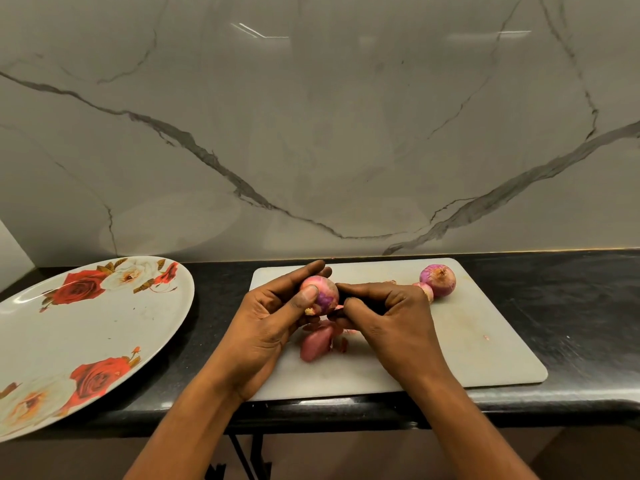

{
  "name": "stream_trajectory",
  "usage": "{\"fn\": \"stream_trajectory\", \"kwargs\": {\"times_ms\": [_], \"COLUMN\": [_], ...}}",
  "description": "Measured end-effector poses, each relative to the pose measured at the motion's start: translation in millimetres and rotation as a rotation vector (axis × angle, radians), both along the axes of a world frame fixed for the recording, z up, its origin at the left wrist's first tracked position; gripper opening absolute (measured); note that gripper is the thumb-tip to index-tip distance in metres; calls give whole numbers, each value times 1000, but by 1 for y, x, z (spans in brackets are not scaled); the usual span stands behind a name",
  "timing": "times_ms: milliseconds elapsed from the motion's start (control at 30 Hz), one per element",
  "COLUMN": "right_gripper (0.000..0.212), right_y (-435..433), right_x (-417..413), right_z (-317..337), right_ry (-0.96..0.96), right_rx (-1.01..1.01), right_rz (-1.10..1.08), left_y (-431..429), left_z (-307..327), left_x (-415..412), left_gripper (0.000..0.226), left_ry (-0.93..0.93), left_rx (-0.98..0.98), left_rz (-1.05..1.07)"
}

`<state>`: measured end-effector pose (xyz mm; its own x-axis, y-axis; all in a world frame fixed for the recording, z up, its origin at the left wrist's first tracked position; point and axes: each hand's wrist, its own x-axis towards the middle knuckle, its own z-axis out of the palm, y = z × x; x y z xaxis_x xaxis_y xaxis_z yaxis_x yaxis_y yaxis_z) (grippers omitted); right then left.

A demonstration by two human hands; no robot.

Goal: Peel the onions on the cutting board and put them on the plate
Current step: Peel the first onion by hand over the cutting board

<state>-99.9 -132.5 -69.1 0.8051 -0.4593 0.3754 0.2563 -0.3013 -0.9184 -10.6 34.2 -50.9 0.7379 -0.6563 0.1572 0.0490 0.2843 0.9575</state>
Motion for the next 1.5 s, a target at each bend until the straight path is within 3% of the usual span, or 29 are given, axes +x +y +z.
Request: {"fn": "stream_trajectory", "kwargs": {"times_ms": [233,400,600,967,1233,1367,1500], "right_gripper": [18,14,10,7,20,38,34], "right_y": [4,7,5,3,4,6,5], "right_x": [-4,-6,-4,-2,-4,-4,-5], "right_z": [6,8,5,3,5,8,9], "right_ry": [-40,-35,-19,1,-20,-6,-24], "right_rx": [82,-98,-119,-8,17,-8,-8], "right_rz": [-20,-18,-31,-61,-33,33,61], "left_y": [0,1,2,0,0,0,2], "left_z": [-4,-5,-7,-4,-4,-3,-4], "left_x": [5,7,7,5,5,4,4], "left_gripper": [39,42,42,38,41,42,43], "left_ry": [-29,-32,-46,35,35,8,6], "left_rx": [38,31,43,0,-1,16,15], "left_rz": [63,77,77,69,73,48,31]}}
